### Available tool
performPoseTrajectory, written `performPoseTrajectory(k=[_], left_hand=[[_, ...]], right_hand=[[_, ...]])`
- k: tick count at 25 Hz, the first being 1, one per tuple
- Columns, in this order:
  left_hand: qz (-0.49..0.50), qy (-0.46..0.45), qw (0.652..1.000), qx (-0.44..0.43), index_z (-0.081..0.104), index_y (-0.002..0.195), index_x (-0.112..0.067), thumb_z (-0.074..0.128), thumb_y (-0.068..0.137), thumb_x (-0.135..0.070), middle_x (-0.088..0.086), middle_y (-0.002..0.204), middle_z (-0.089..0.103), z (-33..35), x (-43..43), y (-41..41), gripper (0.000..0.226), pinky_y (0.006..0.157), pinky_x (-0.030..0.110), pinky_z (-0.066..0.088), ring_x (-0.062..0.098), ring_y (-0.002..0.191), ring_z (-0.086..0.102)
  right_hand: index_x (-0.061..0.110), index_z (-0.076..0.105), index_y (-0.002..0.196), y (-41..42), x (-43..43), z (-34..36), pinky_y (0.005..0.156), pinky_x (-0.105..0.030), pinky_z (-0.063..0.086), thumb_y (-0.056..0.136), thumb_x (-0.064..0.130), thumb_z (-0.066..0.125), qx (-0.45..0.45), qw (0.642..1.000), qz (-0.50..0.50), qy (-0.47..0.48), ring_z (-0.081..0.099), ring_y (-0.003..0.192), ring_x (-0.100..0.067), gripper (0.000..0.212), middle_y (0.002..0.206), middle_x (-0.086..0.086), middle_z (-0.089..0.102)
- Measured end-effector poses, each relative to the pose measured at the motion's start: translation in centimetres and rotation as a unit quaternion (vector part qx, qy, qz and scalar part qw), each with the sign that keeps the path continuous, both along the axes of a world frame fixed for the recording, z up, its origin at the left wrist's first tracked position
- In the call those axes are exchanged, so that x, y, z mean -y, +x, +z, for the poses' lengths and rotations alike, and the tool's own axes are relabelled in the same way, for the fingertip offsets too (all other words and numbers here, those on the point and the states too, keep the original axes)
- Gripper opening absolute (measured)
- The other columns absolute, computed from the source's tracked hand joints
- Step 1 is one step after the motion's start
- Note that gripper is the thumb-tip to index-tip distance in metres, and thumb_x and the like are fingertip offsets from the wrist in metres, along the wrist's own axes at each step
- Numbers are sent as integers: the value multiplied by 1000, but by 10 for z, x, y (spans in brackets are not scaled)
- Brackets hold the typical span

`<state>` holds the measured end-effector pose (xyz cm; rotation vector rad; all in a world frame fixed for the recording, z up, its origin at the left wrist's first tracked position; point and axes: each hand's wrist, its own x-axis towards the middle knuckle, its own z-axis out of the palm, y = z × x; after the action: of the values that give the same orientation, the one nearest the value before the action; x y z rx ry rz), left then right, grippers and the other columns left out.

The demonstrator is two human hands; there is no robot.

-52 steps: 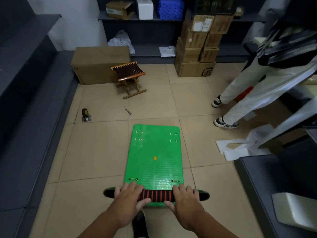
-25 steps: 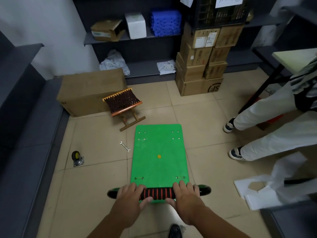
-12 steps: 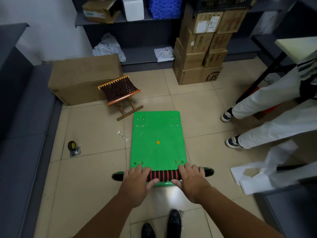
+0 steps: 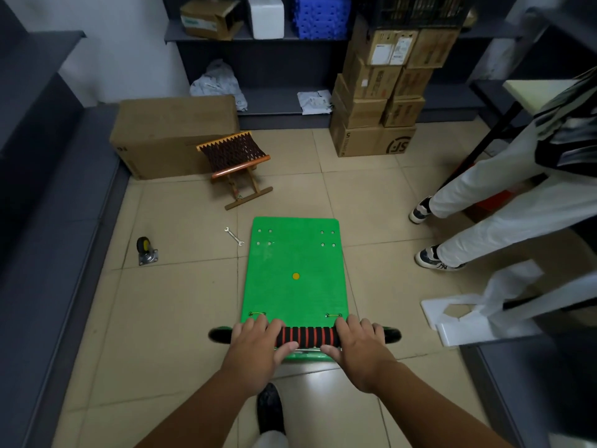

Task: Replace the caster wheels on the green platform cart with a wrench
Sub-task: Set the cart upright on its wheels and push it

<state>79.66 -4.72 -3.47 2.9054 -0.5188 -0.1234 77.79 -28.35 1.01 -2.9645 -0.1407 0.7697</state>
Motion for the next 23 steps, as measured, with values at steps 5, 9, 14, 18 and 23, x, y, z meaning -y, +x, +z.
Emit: performPoseTrajectory(k=[5, 9, 14, 18, 23], left_hand=[[14, 14, 997, 69, 66, 103, -28, 10, 99, -71, -8, 85, 59, -2, -6, -111, 70, 71, 34, 51, 16, 76, 58], [19, 17, 996, 86, 65, 106, -25, 28, 96, -68, -5, 87, 58, -3, -13, -201, 58, 75, 36, 51, 19, 79, 56], [23, 32, 996, 79, 67, 104, -26, 24, 96, -70, -7, 85, 57, -3, -20, -318, 61, 74, 34, 50, 18, 78, 56], [47, 25, 997, 54, 66, 100, -28, 9, 98, -72, -8, 82, 56, -2, -10, -408, 73, 71, 34, 50, 17, 75, 55], [67, 21, 997, 41, 65, 100, -29, 5, 97, -73, -8, 81, 55, 2, -12, -509, 75, 71, 33, 49, 17, 74, 53]], right_hand=[[23, 42, 130, -105, -7, -3, 103, -44, 35, 99, 65, 25, 15, 1000, 13, 2, 48, 110, -24, 55, 122, -1, 51], [21, 43, 128, -193, -17, -3, 100, -45, 36, 98, 64, 24, 29, 999, 21, -14, 49, 107, -26, 56, 120, -3, 51], [21, 59, 116, -308, -26, -3, 88, -45, 46, 94, 65, 24, 49, 998, 20, -24, 57, 91, -25, 61, 102, -1, 60], [20, 42, 136, -391, -14, 3, 107, -45, 34, 100, 63, 28, 29, 999, 39, -12, 48, 114, -26, 58, 125, -2, 52], [18, 38, 140, -481, -19, 12, 109, -45, 32, 101, 62, 27, -7, 998, 60, -20, 47, 119, -26, 60, 132, -5, 49]])
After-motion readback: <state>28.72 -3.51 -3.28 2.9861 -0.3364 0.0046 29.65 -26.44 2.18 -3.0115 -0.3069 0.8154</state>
